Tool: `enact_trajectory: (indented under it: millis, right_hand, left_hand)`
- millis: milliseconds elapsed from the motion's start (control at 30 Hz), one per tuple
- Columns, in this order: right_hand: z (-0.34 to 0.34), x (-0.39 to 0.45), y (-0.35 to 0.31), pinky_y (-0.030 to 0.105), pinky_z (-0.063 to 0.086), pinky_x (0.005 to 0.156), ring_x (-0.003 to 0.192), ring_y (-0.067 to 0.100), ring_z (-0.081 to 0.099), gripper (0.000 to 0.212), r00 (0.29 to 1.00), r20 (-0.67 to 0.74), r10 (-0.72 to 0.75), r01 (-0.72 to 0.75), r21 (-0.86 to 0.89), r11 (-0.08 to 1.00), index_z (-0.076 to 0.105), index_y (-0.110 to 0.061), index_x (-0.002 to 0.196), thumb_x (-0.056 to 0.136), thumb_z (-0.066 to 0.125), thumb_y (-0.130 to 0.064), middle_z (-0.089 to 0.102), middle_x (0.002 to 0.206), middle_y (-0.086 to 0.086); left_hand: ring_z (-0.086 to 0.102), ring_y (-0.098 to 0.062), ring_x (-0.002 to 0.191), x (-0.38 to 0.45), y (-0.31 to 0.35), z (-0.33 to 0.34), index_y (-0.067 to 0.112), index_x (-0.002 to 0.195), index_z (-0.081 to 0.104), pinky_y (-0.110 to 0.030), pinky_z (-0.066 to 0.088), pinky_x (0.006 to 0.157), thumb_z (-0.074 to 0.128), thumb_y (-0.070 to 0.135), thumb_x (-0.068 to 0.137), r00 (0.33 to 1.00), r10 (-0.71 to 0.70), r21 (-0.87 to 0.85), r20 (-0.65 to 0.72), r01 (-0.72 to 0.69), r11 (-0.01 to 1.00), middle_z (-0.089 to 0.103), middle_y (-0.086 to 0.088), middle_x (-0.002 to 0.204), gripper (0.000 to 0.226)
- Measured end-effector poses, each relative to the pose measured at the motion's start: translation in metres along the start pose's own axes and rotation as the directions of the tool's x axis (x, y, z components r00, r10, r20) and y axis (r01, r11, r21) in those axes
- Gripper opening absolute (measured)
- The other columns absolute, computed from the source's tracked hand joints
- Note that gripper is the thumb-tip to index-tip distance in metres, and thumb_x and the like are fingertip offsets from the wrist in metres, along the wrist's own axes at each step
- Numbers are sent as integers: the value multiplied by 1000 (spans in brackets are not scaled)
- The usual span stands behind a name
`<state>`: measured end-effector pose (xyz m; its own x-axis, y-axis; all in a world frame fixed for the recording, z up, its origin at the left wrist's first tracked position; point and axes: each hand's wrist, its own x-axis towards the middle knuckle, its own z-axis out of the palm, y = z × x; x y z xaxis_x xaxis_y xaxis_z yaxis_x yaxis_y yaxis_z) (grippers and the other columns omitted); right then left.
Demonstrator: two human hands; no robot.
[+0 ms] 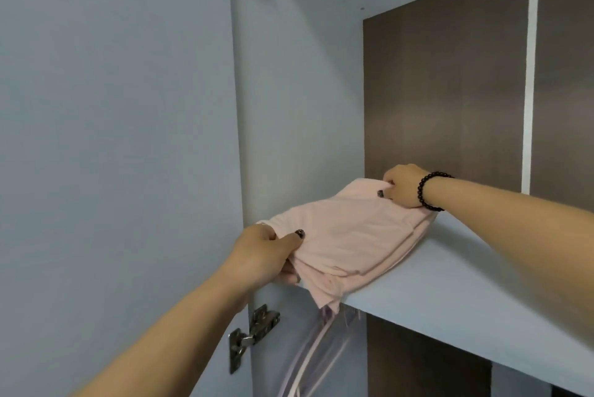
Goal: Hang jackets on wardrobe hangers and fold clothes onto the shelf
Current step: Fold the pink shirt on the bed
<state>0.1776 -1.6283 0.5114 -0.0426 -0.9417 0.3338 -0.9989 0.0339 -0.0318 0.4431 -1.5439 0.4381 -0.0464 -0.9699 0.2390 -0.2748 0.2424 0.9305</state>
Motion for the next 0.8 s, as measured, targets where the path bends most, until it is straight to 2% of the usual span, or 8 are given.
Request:
enact_trajectory:
  millis: [100,233,333,400,500,600,667,800]
  right_hand:
    - [19,26,-4,32,47,81,101,31,58,25,998,17,-57,57,-28,998,60,-13,96,94,53,-37,62,114,13]
    - [50,39,-19,29,42,74,105,31,58,30,994,47,-101,106,-134,985,57,-8,113,98,47,-32,59,119,14]
    - [60,40,-24,32,46,78,106,31,56,26,991,-35,-132,127,-133,983,51,-7,117,98,45,-24,55,121,14]
    - [57,34,-26,37,44,88,114,31,50,31,988,-83,-133,126,-82,989,48,-9,122,97,44,-27,48,126,13]
    - [51,13,-27,39,38,103,127,32,40,45,994,7,-105,105,22,994,43,-16,136,98,40,-40,38,140,13]
    - [55,-6,-21,38,25,114,139,31,29,65,972,210,-102,85,91,992,29,-25,148,94,28,-61,25,154,10]
    - [67,-10,-18,39,18,117,143,28,23,73,950,296,-99,65,123,990,21,-26,151,91,18,-69,19,158,6]
    - [88,-2,-20,46,21,114,140,34,23,77,968,236,-83,68,74,995,16,-28,151,87,8,-71,23,155,14]
  left_hand:
    - [57,-10,40,8,-3,8,-3,76,63,-17,48,44,64,25,91,999,-18,97,-43,22,995,65,-9,52,32]
    - [56,-7,40,15,-5,9,10,52,62,-15,44,44,68,32,87,987,35,283,-154,10,959,67,-4,51,42]
    - [61,-10,60,10,-5,8,19,72,58,-24,46,56,69,42,81,920,220,492,-325,-35,870,67,4,64,27]
    - [58,-8,74,0,-4,11,23,93,49,-28,45,64,64,41,84,866,358,522,-348,-138,842,61,11,78,25]
    - [52,-6,107,-9,-3,18,25,127,41,-22,40,86,54,43,91,870,462,561,-172,-299,772,51,15,120,42]
    - [27,-12,140,-6,-4,24,24,149,24,-26,23,112,41,51,95,922,384,669,48,-315,673,24,9,155,63]
    - [16,-12,145,-1,-7,27,21,152,21,-26,13,115,37,52,97,954,263,698,142,-285,657,20,5,159,65]
    - [34,-16,136,7,-14,25,23,150,25,-24,27,101,36,56,96,975,170,691,145,-223,688,35,4,152,64]
